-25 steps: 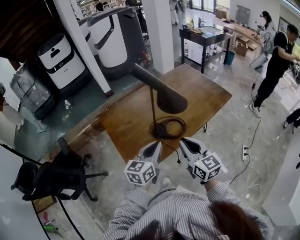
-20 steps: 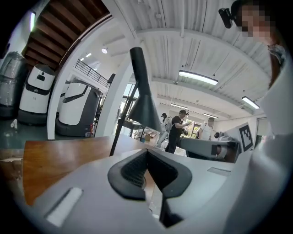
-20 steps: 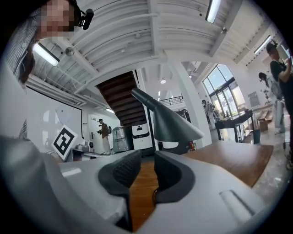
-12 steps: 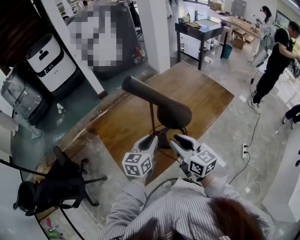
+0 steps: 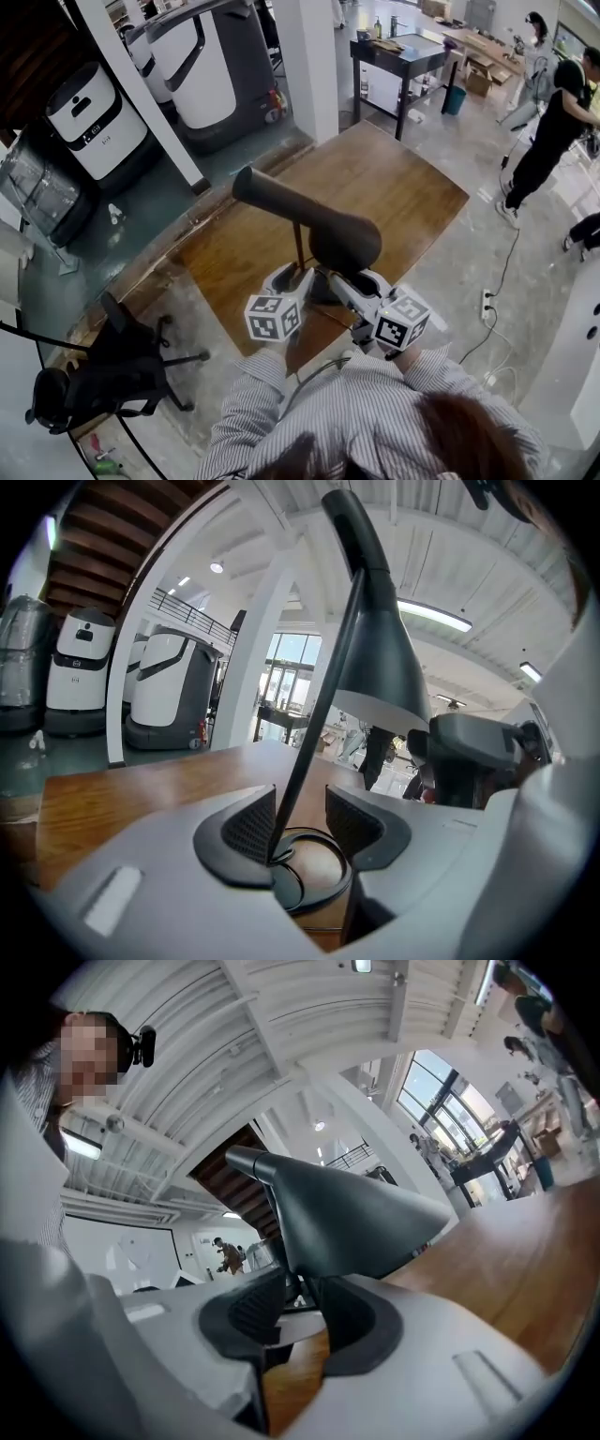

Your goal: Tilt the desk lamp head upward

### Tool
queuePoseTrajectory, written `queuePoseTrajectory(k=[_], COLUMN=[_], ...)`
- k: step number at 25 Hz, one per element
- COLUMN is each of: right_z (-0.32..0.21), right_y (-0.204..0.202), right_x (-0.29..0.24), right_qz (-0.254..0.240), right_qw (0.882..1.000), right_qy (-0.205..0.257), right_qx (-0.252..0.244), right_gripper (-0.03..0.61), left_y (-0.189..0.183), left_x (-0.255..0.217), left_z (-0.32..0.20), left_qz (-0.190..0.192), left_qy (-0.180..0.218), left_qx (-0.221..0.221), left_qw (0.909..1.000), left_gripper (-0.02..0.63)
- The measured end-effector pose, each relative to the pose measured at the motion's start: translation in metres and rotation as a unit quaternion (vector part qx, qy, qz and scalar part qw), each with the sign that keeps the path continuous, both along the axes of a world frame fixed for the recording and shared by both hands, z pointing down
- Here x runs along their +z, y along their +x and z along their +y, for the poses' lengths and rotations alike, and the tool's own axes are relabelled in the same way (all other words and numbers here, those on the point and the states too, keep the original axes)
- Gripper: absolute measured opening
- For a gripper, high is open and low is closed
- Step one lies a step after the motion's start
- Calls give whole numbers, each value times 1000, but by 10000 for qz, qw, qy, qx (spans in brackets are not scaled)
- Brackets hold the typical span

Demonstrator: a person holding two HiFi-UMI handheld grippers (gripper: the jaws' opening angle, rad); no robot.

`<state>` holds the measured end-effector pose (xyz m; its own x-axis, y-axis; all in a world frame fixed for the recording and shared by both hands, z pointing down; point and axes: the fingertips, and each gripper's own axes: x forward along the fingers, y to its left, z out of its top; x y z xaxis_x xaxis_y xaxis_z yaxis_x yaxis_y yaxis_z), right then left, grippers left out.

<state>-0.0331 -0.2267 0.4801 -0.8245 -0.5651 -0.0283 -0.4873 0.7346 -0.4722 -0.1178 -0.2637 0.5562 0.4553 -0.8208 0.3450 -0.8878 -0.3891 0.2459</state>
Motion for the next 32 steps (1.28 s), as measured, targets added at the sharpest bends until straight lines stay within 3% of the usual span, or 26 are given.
queuePoseTrajectory(k=[15,19,32], right_z=[-8,-8,-9], right_y=[-10,-10,7], right_x=[-6,-7,-15], right_qz=[-379,-373,-58], right_qw=[9990,9989,9998], right_qy=[28,4,192], right_qx=[-232,-278,-84], right_gripper=[83,80,72], left_y=[10,3,1], left_x=[15,17,18], left_z=[-22,-25,-24], left_qz=[-4,-20,-52], left_qy=[-138,-153,-159], left_qx=[136,-57,-80], left_qw=[9998,9999,9998], left_gripper=[172,97,91])
